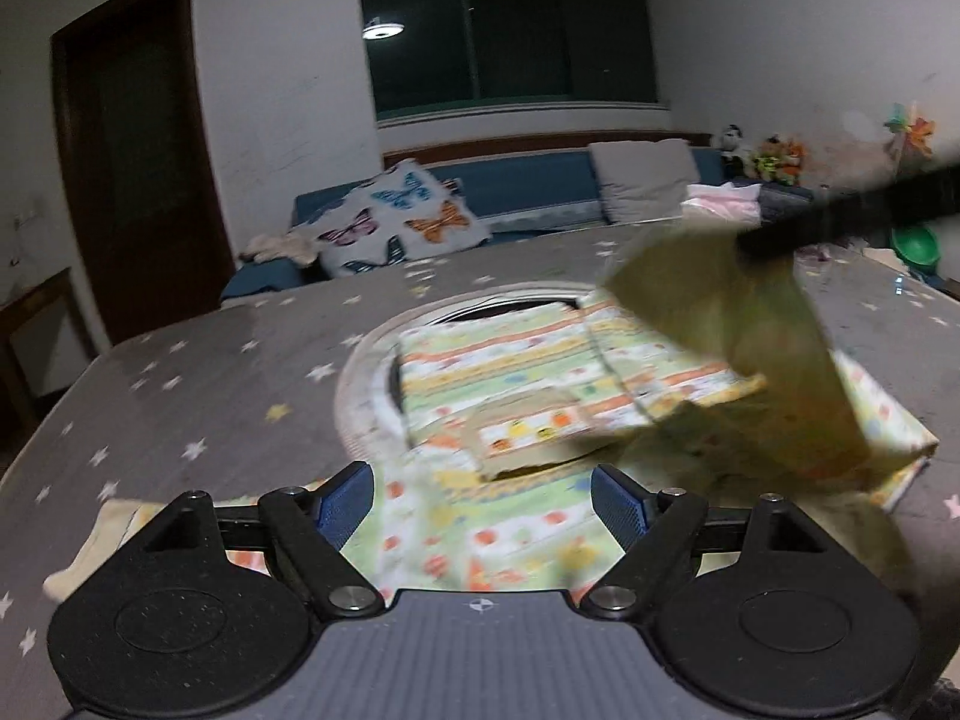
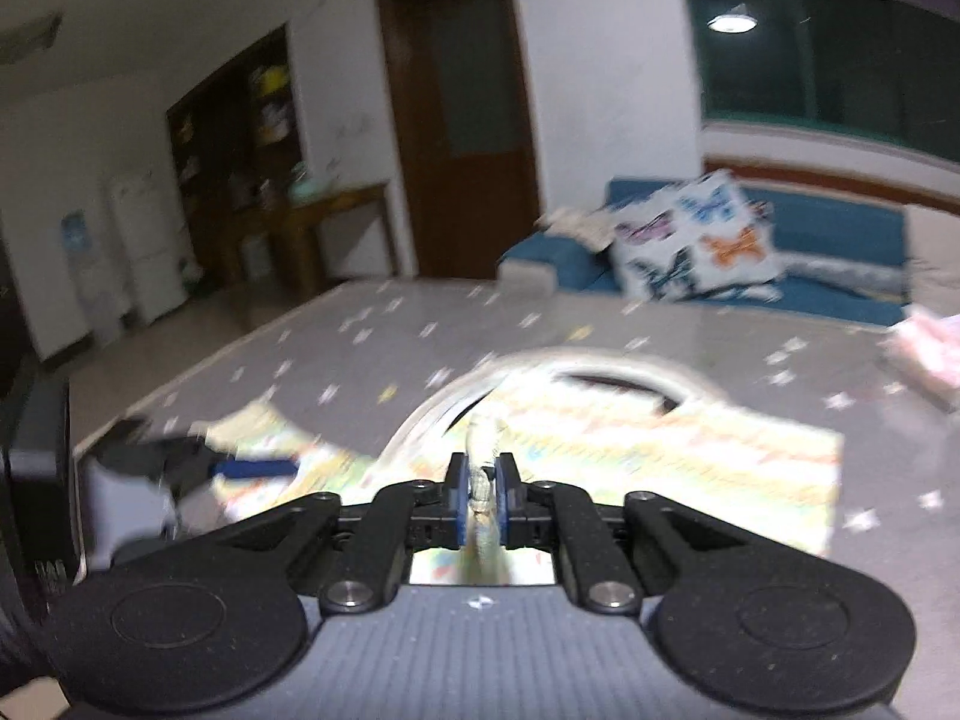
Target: Fold clothes
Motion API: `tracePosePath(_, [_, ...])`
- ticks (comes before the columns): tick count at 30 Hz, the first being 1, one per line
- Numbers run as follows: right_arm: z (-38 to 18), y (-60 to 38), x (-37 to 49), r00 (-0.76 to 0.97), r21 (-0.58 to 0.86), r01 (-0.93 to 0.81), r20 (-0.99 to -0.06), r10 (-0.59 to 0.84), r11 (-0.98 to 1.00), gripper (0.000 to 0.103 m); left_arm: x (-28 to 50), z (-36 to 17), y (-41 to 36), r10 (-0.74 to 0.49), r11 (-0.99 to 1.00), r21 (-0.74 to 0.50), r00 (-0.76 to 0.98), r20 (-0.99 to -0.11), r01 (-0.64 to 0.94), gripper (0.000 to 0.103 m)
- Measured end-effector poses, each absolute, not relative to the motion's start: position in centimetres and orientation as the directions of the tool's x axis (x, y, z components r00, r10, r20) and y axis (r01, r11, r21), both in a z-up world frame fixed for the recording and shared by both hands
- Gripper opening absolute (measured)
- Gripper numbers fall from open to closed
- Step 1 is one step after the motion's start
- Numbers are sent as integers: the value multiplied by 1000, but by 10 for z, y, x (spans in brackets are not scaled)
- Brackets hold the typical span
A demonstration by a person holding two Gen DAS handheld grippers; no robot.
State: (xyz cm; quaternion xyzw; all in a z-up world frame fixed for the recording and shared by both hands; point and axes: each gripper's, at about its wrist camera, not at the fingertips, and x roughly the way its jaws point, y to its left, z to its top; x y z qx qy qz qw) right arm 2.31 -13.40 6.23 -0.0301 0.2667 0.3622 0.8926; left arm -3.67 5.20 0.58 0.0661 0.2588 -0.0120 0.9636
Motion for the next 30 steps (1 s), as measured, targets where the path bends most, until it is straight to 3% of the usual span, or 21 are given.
tracePosePath(3, [45, -126, 14, 530, 154, -692, -555, 641, 705, 24, -38, 6, 58, 23, 992, 118, 864, -502, 42, 82])
tracePosePath(11, [22, -174, 25, 586, 58, -594, -652, 481, 802, 24, -35, 12, 41, -45, 990, 92, 865, -499, 104, 80])
tracePosePath(14, [-1, -193, 35, 593, 44, -533, -693, 410, 845, 24, -25, 6, 27, -85, 984, 90, 856, -510, 152, 74])
tracePosePath(16, [-14, -204, 42, 591, 38, -500, -714, 374, 865, 23, -20, 3, 20, -106, 980, 90, 849, -518, 178, 64])
tracePosePath(19, [-10, -211, 43, 610, 33, -493, -699, 372, 869, 23, -13, -3, 12, -120, 975, 92, 833, -540, 200, 50])
tracePosePath(22, [-2, -215, 46, 629, 32, -490, -679, 378, 871, 24, -7, -12, 9, -121, 974, 91, 814, -568, 209, 44])
tracePosePath(28, [-13, -210, 64, 609, 57, -476, -698, 376, 877, 29, -10, -15, 23, -87, 984, 77, 805, -587, 163, 45])
tracePosePath(30, [-10, -205, 63, 611, 56, -482, -694, 381, 874, 35, -14, -10, 37, -51, 992, 69, 818, -574, 109, 45])
